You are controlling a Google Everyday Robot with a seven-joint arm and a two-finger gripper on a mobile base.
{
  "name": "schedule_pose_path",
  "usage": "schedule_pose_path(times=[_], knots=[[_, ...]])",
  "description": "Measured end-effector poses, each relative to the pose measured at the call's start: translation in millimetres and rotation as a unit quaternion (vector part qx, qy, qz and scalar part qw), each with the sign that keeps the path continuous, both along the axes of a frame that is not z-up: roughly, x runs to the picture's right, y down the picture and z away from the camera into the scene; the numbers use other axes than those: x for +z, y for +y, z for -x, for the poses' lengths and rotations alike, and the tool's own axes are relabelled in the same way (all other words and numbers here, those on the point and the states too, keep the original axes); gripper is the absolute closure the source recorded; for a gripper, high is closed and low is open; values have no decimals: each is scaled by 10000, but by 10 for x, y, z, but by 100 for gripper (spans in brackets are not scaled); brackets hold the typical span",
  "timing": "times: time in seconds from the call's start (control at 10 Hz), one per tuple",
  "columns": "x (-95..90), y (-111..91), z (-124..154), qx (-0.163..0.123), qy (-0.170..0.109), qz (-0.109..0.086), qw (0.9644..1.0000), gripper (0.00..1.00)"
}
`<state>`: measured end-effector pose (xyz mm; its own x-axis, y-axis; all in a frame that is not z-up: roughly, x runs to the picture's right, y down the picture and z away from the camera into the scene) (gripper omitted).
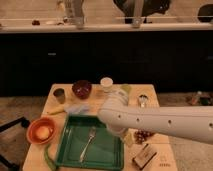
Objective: Place fork in table surface
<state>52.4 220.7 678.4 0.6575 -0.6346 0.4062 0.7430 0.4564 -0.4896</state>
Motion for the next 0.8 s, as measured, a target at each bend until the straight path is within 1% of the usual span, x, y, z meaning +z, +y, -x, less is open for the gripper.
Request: schedule_pose_path(times=[0.1,0.3,0.5,0.8], knots=[[33,-15,150,-108,-90,30,9999,20],[79,-41,295,-209,-190,69,9996,20],[171,-50,439,-275,-310,152,9990,20],[325,11,680,-371,-448,349,9977,20]])
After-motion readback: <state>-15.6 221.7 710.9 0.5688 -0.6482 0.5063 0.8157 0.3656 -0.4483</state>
